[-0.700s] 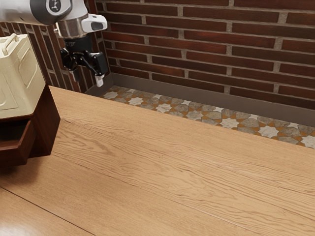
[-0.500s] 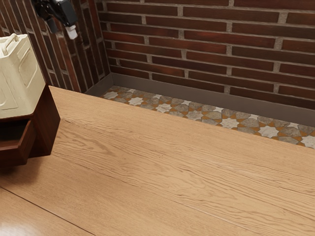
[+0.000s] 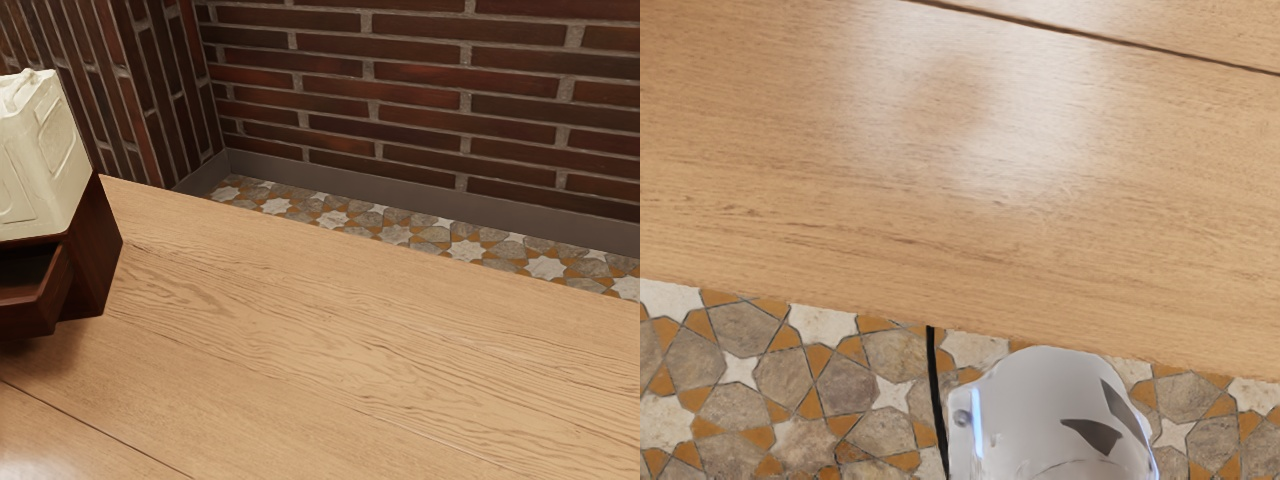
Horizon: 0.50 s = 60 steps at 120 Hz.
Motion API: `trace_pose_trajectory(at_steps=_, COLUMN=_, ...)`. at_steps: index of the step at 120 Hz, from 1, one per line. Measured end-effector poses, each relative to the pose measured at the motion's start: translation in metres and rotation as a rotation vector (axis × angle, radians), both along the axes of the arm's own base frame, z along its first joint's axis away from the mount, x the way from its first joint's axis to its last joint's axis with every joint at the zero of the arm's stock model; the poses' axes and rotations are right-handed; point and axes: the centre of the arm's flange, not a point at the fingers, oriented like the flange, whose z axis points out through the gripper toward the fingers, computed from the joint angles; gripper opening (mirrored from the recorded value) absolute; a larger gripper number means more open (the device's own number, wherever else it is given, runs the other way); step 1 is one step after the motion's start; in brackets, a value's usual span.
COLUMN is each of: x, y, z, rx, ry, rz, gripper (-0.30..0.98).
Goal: Push the drawer handle with one arm to close the drawer
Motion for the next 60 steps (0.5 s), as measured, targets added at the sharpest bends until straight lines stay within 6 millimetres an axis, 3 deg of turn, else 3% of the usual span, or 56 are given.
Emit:
trace_pose_trajectory(at_steps=8, x=-0.015, y=-0.022, z=-0.041, rx=0.042, ry=-0.06, rz=-0.021, gripper=0.68)
trace_pose_trajectory(at_steps=16, x=-0.025, y=-0.023, z=-0.058, rx=0.075, ry=-0.131, rz=0.003, gripper=0.61)
trace_pose_trajectory(at_steps=38, x=-0.071, y=0.034, z=-0.041, rx=0.169, ry=-0.278, rz=0.261, gripper=0.18)
trace_pose_trajectory(at_steps=60, x=-0.115, y=0.069, z=-0.035, rx=0.195, ry=-0.297, rz=0.334, gripper=0.0)
